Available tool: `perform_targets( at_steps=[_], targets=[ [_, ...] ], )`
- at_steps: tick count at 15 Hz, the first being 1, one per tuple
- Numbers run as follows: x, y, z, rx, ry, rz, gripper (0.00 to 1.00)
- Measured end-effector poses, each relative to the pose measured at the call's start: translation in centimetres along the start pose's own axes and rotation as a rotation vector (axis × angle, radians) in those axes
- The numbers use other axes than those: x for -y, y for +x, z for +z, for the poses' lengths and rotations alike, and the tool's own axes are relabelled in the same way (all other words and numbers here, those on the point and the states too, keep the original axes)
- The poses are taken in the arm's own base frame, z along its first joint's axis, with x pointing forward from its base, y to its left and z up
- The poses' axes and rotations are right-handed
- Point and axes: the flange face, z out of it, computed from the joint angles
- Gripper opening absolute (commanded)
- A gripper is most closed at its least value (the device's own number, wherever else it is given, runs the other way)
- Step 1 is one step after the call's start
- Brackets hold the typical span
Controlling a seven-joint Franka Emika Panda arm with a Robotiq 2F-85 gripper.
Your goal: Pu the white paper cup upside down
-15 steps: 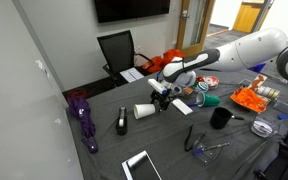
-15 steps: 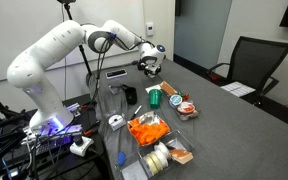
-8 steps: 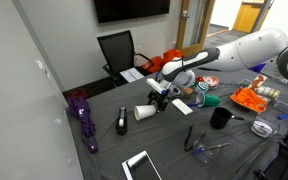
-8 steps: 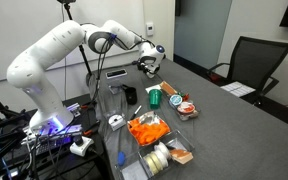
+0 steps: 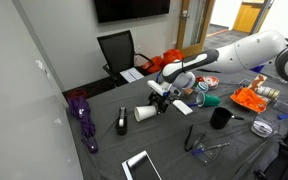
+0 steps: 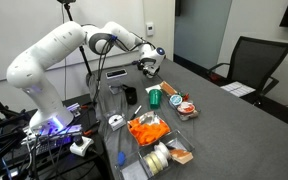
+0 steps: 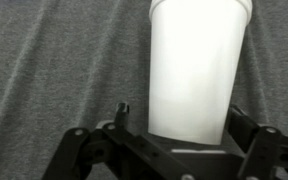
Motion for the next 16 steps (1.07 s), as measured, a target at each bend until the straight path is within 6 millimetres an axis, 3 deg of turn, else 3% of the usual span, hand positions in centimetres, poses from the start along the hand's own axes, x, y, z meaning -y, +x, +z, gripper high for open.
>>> perform_targets(
  at_steps=[4, 12, 16],
  targets=[
    [-0.1, 0.5, 0.2, 0.013, 0.000, 0.003, 0.42],
    [0.0, 0.6, 0.0, 0.014, 0.001, 0.012, 0.42],
    [0.7, 0.2, -1.6, 0.001, 0.024, 0.028, 0.42]
  ],
)
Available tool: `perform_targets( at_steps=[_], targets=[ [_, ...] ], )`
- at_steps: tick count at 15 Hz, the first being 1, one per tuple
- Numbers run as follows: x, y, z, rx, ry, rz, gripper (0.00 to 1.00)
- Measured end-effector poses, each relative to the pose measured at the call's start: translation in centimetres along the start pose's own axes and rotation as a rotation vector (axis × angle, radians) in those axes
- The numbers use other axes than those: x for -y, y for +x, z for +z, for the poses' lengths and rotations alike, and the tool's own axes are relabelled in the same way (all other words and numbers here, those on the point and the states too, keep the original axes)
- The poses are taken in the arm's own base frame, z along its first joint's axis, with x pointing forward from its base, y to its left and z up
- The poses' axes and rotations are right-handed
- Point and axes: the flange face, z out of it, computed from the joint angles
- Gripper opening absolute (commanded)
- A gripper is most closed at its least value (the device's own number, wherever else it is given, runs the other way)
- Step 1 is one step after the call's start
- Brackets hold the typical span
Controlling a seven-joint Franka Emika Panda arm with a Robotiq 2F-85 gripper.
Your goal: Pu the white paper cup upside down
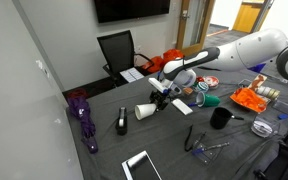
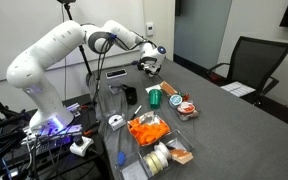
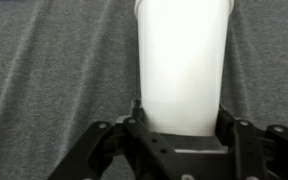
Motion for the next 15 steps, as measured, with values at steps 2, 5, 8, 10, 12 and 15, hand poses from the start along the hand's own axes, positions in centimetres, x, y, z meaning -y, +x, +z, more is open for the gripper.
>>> perform_targets(
  at_steps=[2, 5, 8, 10, 12, 15],
  targets=[
    [0.4, -1.0, -1.2, -0.005, 0.017, 0.002, 0.42],
    [0.9, -2.7, -3.0, -0.049, 0.040, -0.008, 0.42],
    [1.2, -4.0, -4.7, -0.151, 0.058, -0.055, 0.42],
    [1.3, -4.6, -6.0, -0.229, 0.071, -0.111, 0.42],
    [1.3, -5.1, -7.5, -0.302, 0.080, -0.166, 0.42],
    [1.1, -5.5, -9.6, -0.441, 0.084, -0.252, 0.42]
  ],
)
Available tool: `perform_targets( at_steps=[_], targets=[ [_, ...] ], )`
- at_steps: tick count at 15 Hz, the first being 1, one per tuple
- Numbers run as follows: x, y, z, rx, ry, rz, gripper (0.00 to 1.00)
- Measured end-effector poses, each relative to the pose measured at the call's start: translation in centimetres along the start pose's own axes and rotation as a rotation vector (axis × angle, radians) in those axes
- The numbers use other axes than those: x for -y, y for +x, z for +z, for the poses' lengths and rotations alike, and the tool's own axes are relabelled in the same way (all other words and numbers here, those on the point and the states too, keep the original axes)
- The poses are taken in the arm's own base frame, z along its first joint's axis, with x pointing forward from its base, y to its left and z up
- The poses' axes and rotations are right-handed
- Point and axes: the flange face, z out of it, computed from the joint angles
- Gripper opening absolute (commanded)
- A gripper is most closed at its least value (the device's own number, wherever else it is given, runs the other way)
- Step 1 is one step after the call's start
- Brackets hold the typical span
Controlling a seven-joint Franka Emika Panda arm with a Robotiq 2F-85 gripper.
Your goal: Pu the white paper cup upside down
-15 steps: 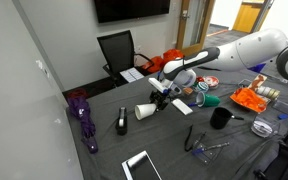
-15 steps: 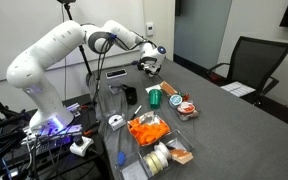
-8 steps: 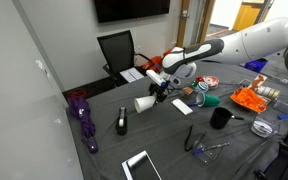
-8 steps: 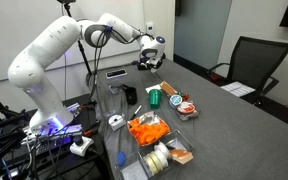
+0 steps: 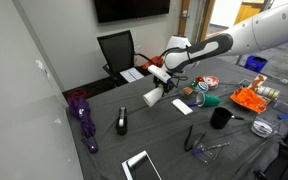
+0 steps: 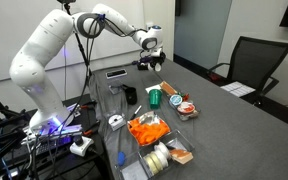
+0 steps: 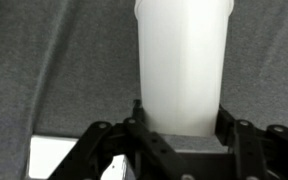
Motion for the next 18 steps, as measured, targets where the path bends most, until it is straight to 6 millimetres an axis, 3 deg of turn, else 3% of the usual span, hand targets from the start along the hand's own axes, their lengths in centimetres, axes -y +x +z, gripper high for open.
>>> perform_targets(
  at_steps=[4, 8, 12, 18],
  targets=[
    [-0.4, -0.2, -1.7, -0.187, -0.006, -0.137, 0.42],
    [-1.2, -0.6, -1.7, -0.346, 0.012, -0.299, 0.42],
    [-2.4, -1.1, -0.4, -0.450, 0.069, -0.463, 0.42],
    [-5.0, -1.4, 2.0, -0.408, 0.233, -0.705, 0.42]
  ],
)
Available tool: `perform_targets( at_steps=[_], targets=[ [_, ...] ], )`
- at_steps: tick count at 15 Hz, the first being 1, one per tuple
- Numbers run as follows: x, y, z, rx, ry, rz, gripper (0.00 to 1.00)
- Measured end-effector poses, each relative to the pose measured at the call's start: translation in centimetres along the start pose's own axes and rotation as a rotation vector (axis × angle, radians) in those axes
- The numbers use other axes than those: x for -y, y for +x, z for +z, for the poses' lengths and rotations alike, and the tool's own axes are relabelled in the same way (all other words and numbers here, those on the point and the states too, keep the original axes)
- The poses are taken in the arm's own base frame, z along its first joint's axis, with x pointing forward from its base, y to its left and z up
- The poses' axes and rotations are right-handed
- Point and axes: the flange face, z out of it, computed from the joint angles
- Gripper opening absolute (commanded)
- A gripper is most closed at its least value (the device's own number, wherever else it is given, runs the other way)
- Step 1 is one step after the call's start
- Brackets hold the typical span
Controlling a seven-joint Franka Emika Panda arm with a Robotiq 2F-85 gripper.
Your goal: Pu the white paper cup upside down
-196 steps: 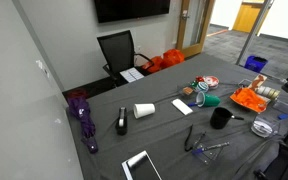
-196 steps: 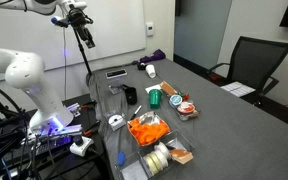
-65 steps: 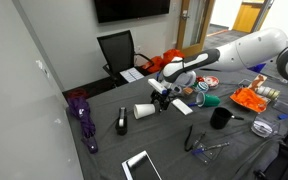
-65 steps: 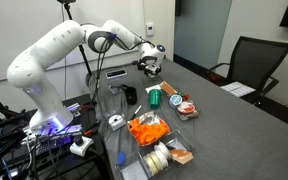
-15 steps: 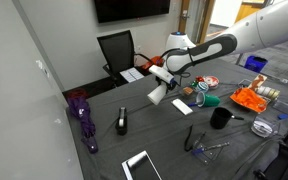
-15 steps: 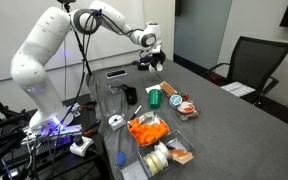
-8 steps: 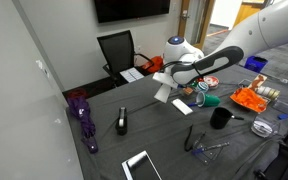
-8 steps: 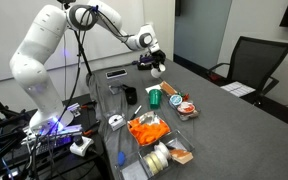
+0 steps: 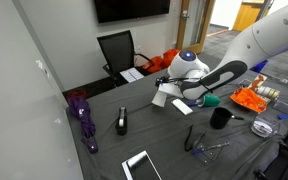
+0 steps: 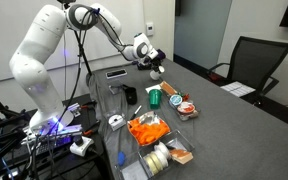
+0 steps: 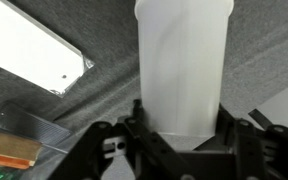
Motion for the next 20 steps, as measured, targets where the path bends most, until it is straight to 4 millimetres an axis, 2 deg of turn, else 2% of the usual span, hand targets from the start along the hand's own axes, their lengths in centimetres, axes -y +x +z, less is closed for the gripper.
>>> perform_targets(
  at_steps=[4, 9, 15, 20],
  targets=[
    [-1.3, -0.8, 0.1, -0.011, 0.113, -0.152, 0.42],
    [-2.0, -1.5, -0.5, -0.061, 0.240, -0.308, 0.42],
    [-1.9, -1.8, -1.8, -0.159, 0.364, -0.450, 0.42],
    [-0.8, -0.7, -2.7, -0.193, 0.392, -0.534, 0.42]
  ],
)
